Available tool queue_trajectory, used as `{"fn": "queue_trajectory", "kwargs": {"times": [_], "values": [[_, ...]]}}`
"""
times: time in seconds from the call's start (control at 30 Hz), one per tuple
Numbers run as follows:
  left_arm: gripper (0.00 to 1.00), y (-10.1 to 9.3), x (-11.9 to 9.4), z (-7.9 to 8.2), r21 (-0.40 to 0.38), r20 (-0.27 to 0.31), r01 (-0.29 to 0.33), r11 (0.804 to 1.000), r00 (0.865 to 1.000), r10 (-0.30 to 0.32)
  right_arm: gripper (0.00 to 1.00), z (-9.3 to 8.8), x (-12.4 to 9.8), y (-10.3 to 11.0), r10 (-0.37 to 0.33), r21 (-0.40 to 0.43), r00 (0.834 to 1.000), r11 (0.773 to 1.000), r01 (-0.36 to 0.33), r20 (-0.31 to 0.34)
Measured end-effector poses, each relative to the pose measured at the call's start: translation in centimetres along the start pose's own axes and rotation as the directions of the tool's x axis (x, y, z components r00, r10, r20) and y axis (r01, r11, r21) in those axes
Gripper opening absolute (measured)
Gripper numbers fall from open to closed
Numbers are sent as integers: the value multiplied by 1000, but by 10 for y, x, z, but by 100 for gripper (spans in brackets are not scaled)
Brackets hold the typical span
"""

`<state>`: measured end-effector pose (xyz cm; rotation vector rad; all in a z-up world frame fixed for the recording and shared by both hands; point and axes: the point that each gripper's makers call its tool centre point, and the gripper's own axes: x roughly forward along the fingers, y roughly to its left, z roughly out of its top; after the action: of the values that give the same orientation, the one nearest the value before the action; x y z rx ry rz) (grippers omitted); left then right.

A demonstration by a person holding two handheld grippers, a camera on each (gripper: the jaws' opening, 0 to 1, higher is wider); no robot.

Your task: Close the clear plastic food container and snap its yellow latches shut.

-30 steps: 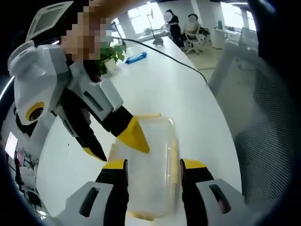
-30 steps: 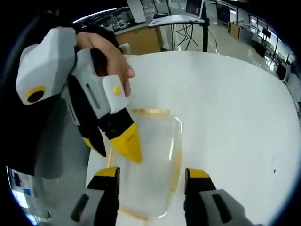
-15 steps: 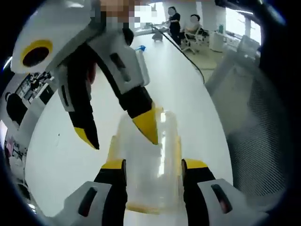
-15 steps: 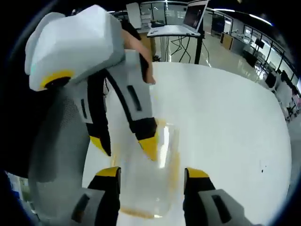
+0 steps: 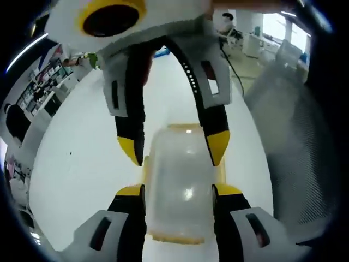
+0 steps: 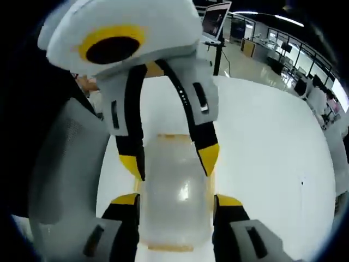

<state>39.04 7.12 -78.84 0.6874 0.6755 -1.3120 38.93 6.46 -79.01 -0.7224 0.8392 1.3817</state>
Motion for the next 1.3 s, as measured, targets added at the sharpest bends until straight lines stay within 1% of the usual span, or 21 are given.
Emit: {"fn": "queue_trajectory", "kwargs": {"times": [0.1, 0.17, 0.27, 0.4, 0.53, 0.57, 0.6, 0.63, 0.67, 0.77, 0.8, 0.83, 0.87, 0.9, 0.93, 0.97, 1.0, 1.07, 1.17, 1.2, 1.3], "values": [[47, 5, -3, -8, -54, 2, -44, 998, 999, 45, 52, -5, -3, -10, -113, 73, 994, 991, 111, 15], [49, 11, -6, -13, -120, 2, -91, 989, 996, 92, 53, -3, -4, -13, -185, 155, 980, 973, 173, 67], [49, 16, -10, -13, -195, 28, -156, 968, 986, 164, 54, -10, -5, -15, -278, 293, 957, 925, 243, 86], [52, 16, -11, -17, -227, 6, -226, 947, 972, 234, 55, -8, -5, -13, -360, 437, 925, 856, 276, 120], [52, 15, -13, -15, -306, 13, -290, 907, 951, 309, 55, -11, -6, -9, -446, 468, 890, 808, 358, 90], [52, 14, -14, -15, -307, 9, -308, 901, 945, 326, 56, -13, -6, -9, -479, 494, 875, 779, 386, 72], [52, 13, -13, -16, -313, 3, -319, 895, 942, 336, 55, -13, -7, -8, -492, 494, 868, 773, 399, 70], [52, 12, -13, -18, -338, -12, -333, 880, 937, 350, 55, -12, -7, -8, -513, 501, 856, 759, 416, 67], [52, 12, -13, -20, -365, -21, -344, 865, 932, 362, 55, -14, -8, -7, -541, 526, 839, 730, 436, 55], [52, 12, -17, -25, -411, -45, -401, 819, 906, 422, 56, -16, -10, -6, -582, 558, 812, 685, 469, 32], [51, 14, -20, -27, -435, -54, -434, 789, 887, 458, 57, -19, -13, -7, -618, 562, 786, 652, 509, 4], [50, 16, -24, -29, -454, -65, -463, 761, 869, 490, 57, -19, -14, -6, -634, 569, 774, 634, 523, -4], [49, 15, -26, -33, -464, -87, -485, 741, 858, 507, 57, -19, -16, -4, -660, 596, 751, 597, 536, -15], [48, 12, -25, -35, -486, -104, -478, 732, 863, 495, 57, -20, -19, -4, -687, 612, 727, 564, 555, -26], [49, 9, -21, -35, -478, -102, -463, 746, 873, 477, 57, -20, -20, -3, -701, 617, 713, 549, 564, -28], [51, 8, -18, -34, -471, -98, -459, 754, 876, 473, 58, -20, -16, 0, -699, 627, 715, 546, 555, -24], [52, 8, -18, -34, -467, -95, -461, 754, 874, 476, 60, -21, -16, 1, -710, 644, 704, 526, 556, -28], [50, 12, -23, -34, -474, -94, -478, 739, 863, 497, 61, -21, -16, 2, -720, 654, 694, 513, 556, -25], [50, 22, -35, -31, -538, -64, -491, 685, 834, 548, 60, -21, -23, -2, -740, 675, 672, 494, 548, -4], [50, 24, -36, -32, -551, -56, -488, 677, 831, 554, 60, -20, -23, -2, -739, 693, 674, 490, 528, 8], [57, 26, -32, -39, -567, -52, -465, 680, 844, 534, 60, -23, -23, -2, -739, 748, 673, 468, 471, 39]]}}
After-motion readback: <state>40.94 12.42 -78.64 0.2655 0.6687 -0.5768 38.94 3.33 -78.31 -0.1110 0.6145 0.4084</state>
